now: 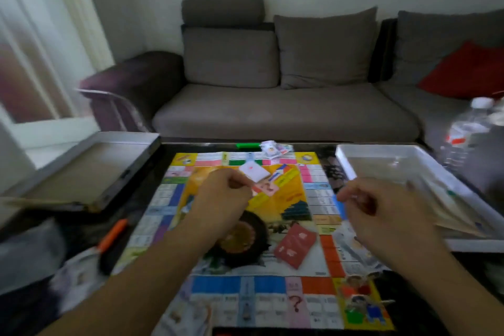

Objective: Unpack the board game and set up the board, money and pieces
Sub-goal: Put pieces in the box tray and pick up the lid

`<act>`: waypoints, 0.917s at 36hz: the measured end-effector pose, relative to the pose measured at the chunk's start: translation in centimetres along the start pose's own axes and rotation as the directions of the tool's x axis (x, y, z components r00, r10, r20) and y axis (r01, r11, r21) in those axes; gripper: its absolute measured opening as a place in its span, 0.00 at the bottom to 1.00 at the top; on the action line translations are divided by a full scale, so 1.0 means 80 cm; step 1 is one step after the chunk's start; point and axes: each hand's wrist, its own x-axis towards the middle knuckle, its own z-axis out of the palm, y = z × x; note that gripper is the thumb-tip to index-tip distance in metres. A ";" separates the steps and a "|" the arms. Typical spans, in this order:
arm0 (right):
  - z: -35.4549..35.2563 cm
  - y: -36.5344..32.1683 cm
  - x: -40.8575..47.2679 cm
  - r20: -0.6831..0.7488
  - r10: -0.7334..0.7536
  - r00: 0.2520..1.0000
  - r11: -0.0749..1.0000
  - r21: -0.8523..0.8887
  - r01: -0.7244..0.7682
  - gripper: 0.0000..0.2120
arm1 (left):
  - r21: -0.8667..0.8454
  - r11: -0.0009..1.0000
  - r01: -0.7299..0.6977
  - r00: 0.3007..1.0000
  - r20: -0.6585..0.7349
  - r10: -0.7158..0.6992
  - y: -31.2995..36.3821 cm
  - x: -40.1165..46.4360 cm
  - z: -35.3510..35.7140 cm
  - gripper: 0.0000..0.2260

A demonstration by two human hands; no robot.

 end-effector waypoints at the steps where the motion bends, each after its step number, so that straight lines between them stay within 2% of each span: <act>1: 0.011 -0.016 -0.002 0.015 -0.037 0.999 0.999 -0.007 0.037 0.16 | 0.058 0.998 0.001 0.998 -0.055 0.002 -0.017 0.009 -0.025 0.06; 7: 0.061 -0.070 -0.010 0.061 -0.219 0.974 0.976 0.008 0.219 0.21 | 0.340 0.936 0.094 0.967 -0.254 -0.005 -0.099 0.045 -0.160 0.06; 12: 0.081 -0.085 -0.011 0.117 -0.236 0.965 0.972 0.032 0.234 0.22 | 0.545 0.801 0.248 0.924 -0.381 -0.026 -0.175 0.080 -0.258 0.08; 20: 0.106 -0.090 -0.001 0.165 -0.228 0.960 0.973 0.017 0.228 0.19 | 0.834 0.478 0.276 0.958 -0.279 -0.066 -0.270 0.116 -0.323 0.10; 22: 0.113 -0.088 -0.001 0.183 -0.225 0.957 0.973 0.000 0.229 0.19 | 0.864 0.435 0.254 0.965 -0.253 -0.061 -0.276 0.118 -0.319 0.07; 24: 0.117 -0.085 0.001 0.189 -0.227 0.955 0.971 -0.032 0.237 0.18 | 0.853 0.460 0.244 0.967 -0.250 -0.049 -0.276 0.120 -0.311 0.03; 27: 0.116 -0.082 0.005 0.207 -0.209 0.956 0.973 -0.059 0.225 0.16 | 0.815 0.518 0.259 0.946 -0.321 0.033 -0.257 0.121 -0.305 0.04; 33: 0.112 -0.077 0.008 0.221 -0.208 0.953 0.976 -0.018 0.217 0.13 | 0.710 0.678 0.191 0.840 -0.475 0.261 -0.177 0.122 -0.309 0.06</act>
